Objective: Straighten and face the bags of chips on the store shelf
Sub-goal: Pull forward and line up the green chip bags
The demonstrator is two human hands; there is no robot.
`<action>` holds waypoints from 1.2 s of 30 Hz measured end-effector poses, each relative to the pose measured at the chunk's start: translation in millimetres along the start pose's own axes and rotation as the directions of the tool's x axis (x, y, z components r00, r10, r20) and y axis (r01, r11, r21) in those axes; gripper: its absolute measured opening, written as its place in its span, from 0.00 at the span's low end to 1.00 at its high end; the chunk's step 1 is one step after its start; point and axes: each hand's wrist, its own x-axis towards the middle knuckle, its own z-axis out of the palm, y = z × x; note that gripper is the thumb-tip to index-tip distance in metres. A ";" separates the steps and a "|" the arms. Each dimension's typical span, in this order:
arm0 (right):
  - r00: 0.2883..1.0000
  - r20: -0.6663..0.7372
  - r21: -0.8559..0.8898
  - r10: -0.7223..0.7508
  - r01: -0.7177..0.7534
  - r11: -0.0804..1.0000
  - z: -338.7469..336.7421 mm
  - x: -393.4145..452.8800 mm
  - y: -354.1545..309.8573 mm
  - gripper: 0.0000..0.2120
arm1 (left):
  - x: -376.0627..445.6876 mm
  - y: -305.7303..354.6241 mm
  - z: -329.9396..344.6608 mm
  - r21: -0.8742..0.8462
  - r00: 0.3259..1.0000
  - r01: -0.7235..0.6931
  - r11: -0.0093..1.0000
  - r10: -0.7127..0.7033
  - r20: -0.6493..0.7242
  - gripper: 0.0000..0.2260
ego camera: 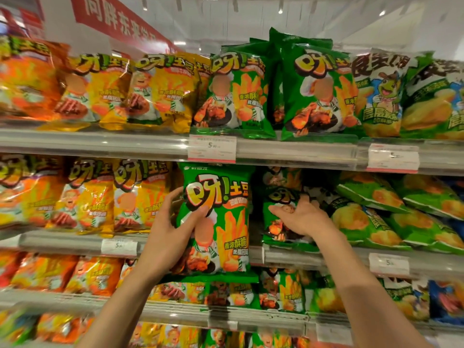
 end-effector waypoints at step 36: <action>0.909 -0.392 0.205 -0.137 0.232 0.951 53.0 45.4 -1.6 0.45 | 8.1 -12.3 14.9 -0.050 0.998 -0.043 0.998 0.041 -0.040 0.25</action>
